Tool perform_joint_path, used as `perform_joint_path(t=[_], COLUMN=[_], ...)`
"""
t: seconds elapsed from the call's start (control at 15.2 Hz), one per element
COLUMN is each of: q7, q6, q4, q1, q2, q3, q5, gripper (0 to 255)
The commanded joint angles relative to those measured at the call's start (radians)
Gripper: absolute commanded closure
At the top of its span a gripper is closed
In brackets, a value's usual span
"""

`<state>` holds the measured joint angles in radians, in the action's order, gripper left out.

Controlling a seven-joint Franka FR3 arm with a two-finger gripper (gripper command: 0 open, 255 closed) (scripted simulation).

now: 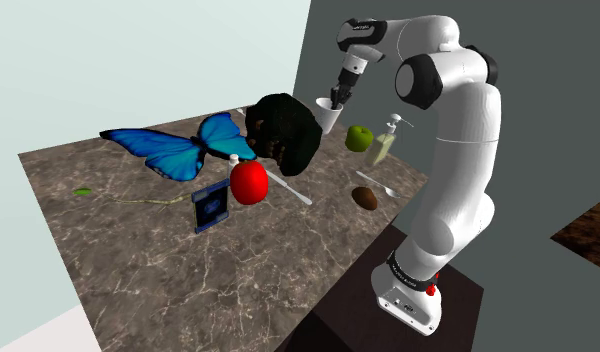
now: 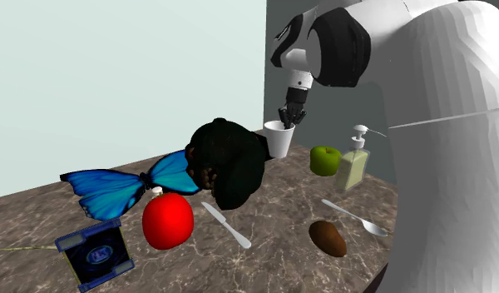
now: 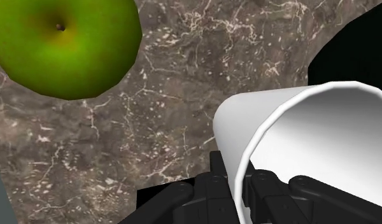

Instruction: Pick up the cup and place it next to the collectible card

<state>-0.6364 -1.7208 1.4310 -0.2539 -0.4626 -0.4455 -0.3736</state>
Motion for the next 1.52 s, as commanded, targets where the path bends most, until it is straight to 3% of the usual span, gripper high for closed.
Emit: perform_joint_path(t=[0.0, 0.79, 1.45], q7=[0.006, 0.039, 0.069], q6=[0.027, 0.187, 0.347], q4=[-0.024, -0.194, -0.406], q1=[-0.003, -0.028, -0.073], q2=[0.004, -0.001, -0.048], q3=[-0.002, -0.005, 0.000], q5=[0.003, 0.006, -0.014], gripper=[255, 255, 255])
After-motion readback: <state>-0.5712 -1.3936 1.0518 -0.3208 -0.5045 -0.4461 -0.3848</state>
